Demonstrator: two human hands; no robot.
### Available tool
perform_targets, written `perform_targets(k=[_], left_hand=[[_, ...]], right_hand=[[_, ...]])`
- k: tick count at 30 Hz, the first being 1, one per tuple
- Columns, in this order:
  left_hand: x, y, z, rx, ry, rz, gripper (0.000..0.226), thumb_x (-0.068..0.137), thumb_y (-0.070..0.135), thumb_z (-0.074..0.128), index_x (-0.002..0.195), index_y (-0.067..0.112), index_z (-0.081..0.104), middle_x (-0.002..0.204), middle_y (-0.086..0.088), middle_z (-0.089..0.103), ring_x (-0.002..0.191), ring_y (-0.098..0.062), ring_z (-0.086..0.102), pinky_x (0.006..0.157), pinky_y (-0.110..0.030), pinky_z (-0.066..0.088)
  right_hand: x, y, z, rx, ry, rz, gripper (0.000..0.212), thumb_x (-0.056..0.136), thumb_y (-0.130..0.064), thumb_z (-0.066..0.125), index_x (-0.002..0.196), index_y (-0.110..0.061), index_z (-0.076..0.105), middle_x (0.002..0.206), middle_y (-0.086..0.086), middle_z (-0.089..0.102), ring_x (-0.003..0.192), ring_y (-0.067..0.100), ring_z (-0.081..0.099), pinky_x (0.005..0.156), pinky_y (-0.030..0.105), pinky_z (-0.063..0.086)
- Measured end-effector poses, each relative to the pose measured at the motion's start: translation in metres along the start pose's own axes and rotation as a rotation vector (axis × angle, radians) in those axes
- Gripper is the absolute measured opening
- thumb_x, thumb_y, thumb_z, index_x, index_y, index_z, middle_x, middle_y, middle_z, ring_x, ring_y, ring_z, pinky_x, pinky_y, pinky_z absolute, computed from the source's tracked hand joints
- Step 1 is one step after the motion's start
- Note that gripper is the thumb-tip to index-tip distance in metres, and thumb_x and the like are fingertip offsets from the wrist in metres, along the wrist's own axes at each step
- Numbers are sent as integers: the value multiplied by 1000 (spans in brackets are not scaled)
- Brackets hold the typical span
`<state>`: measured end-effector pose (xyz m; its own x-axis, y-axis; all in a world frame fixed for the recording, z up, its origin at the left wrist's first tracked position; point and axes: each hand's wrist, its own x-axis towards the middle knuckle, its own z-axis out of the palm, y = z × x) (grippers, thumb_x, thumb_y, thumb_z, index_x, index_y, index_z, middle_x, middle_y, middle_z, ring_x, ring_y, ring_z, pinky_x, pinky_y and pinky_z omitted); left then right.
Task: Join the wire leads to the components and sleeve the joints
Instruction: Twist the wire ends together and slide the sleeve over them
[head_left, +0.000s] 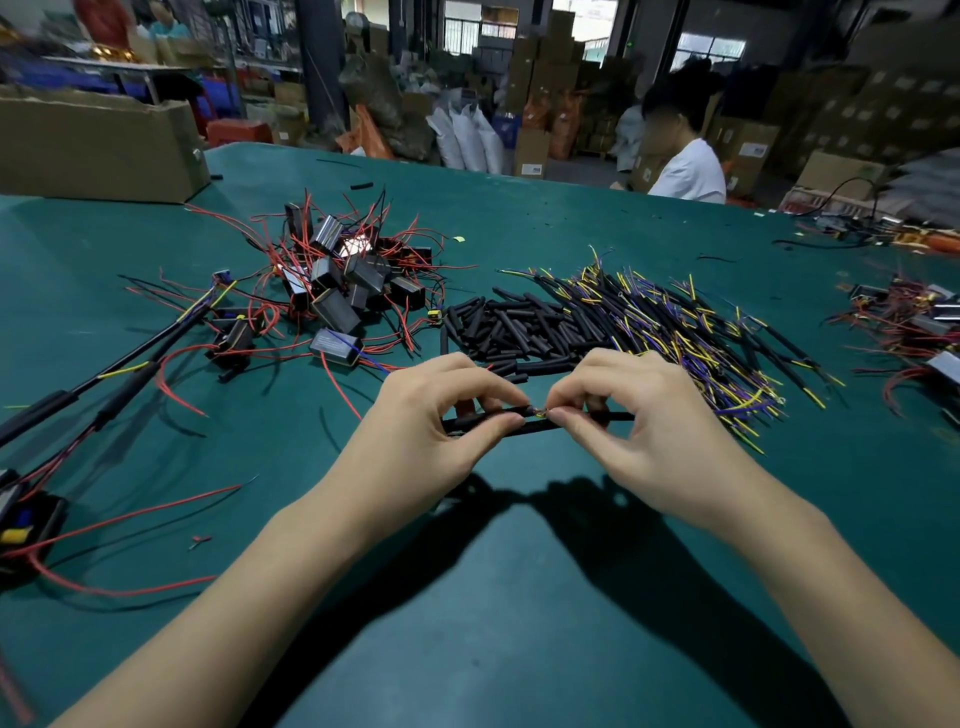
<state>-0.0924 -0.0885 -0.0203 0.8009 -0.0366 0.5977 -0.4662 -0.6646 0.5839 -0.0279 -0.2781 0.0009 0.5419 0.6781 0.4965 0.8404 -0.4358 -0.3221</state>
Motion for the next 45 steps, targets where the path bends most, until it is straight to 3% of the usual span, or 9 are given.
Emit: perform_targets(k=[9,16,19,23,27,31,34,38,45], left_hand=[[0,1,7,-66,-11,9,9,81,10,74,88,15,77,78,-3,64,71,-16,60,67,-28,47],[0,2,5,-92,26,-39,7,82,12,73,87,15,76,80,1,67,75,-11,62,72,-27,47],[0,2,5,-85,20,-56,6,83,13,72,86,16,76,80,5,68,76,-7,62,73,-24,46],[-1,-2,7,-70,-11,-106,7,88,19,67,85,20,74,81,10,69,80,-10,63,76,-36,50],[-1,-1,7,-55,-39,-169,9,85,35,55,80,37,62,82,14,66,85,-10,63,78,-41,50],[-1,1,6,-78,-49,-189,10,89,27,63,81,33,66,79,17,64,81,-5,61,77,-34,48],[-1,3,5,-96,-52,-212,10,88,22,67,81,30,69,77,17,66,76,1,59,71,-24,42],[1,8,4,-105,-67,-264,10,87,28,67,79,32,69,79,15,69,84,-10,64,81,-40,50],[2,14,1,-114,-43,-341,25,78,45,55,79,25,71,79,10,70,86,-15,65,82,-42,50]], right_hand=[[0,-3,4,-59,-28,3,8,87,-16,65,83,-21,70,77,-12,56,70,15,53,72,35,34],[2,-3,4,125,61,69,6,83,-13,70,81,-18,68,76,-12,63,70,7,54,72,29,44],[1,-4,3,75,50,29,3,82,-19,66,80,-20,66,76,-15,62,69,5,53,72,29,41],[1,-6,6,21,54,2,5,84,-22,62,80,-19,64,75,-16,58,67,7,52,71,30,38],[2,-7,8,136,66,-11,5,85,-11,64,80,-11,66,74,-11,58,66,7,51,66,25,43],[1,-6,9,200,76,12,7,84,-5,66,79,-9,67,74,-14,58,68,-1,50,66,12,37],[1,-6,12,222,84,64,10,85,-6,67,79,-15,68,74,-14,61,68,4,51,65,11,35],[2,-6,13,235,110,88,14,83,-6,70,79,-19,69,72,-13,63,67,8,52,64,12,36],[4,-11,8,116,59,-8,12,80,-18,66,90,-12,68,77,-11,61,68,-4,52,69,10,38]])
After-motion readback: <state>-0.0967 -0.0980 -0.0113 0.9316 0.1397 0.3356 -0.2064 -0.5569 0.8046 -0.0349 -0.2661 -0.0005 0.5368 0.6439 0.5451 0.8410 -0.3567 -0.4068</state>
